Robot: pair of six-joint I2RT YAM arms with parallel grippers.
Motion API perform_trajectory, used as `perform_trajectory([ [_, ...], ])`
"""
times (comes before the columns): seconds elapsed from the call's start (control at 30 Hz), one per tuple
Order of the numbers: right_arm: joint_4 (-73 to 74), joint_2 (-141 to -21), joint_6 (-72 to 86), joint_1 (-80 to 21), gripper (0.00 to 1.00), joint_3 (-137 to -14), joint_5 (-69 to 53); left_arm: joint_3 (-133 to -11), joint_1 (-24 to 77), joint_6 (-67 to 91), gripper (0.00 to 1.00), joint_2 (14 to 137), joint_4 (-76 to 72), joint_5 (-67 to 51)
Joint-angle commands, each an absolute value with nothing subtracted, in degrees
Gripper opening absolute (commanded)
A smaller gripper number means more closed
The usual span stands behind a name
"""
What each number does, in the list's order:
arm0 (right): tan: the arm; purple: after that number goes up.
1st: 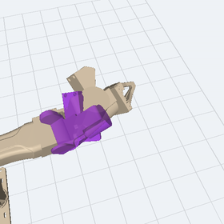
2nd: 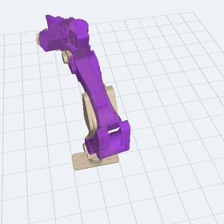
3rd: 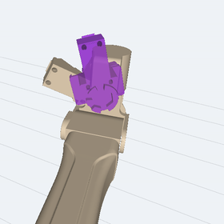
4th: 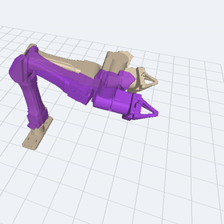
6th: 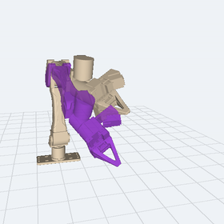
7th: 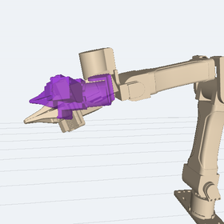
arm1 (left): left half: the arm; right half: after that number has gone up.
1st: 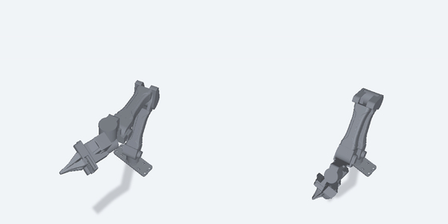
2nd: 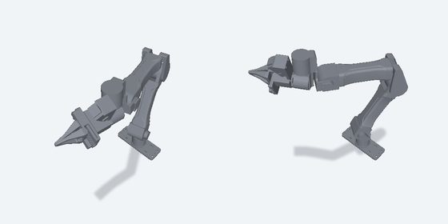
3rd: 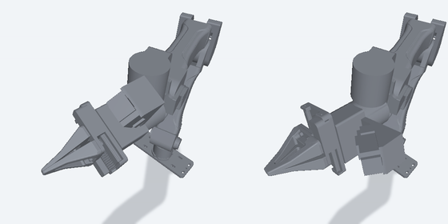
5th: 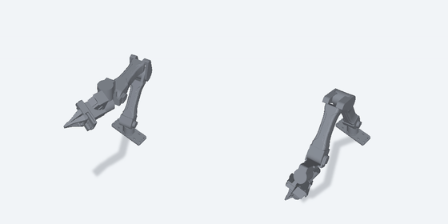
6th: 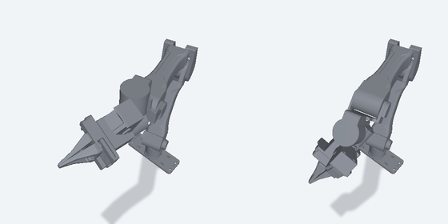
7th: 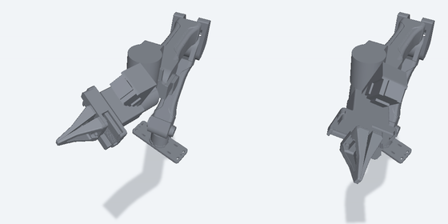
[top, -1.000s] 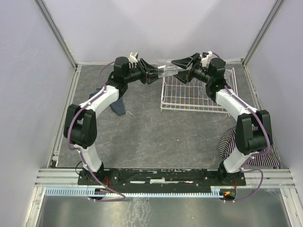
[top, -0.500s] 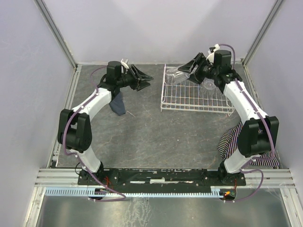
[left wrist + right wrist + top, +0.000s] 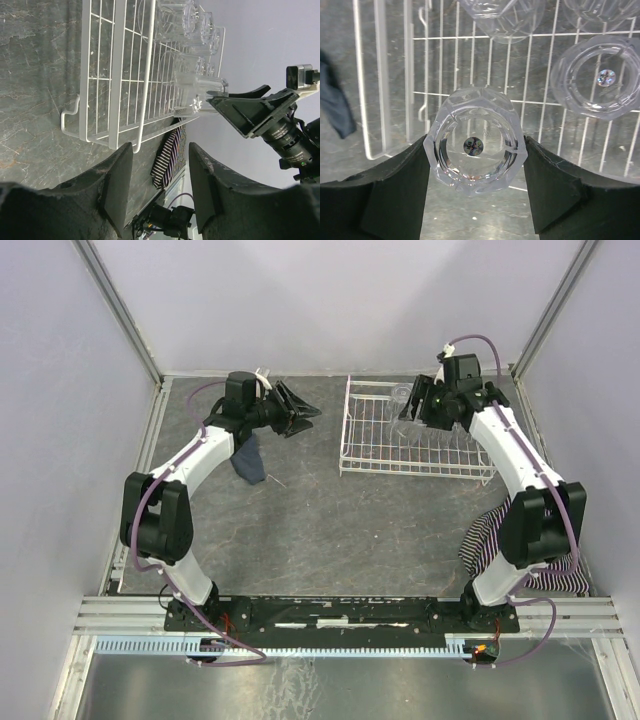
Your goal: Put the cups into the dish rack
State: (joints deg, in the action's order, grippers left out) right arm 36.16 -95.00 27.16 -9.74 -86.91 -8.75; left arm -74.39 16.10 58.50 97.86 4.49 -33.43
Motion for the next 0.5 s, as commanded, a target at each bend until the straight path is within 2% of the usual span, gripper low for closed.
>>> perform_trajectory([
  [0.0, 35.6, -96.7, 20.3, -10.9, 0.08, -90.3, -1.9, -75.5, 15.8, 55.5, 0.55, 95.4, 5.2, -33.3],
  [0.47, 33.4, -104.5, 16.0, -14.0, 0.05, -94.5, 4.9, -79.2, 15.6, 52.7, 0.56, 97.1, 9.2, -33.1],
])
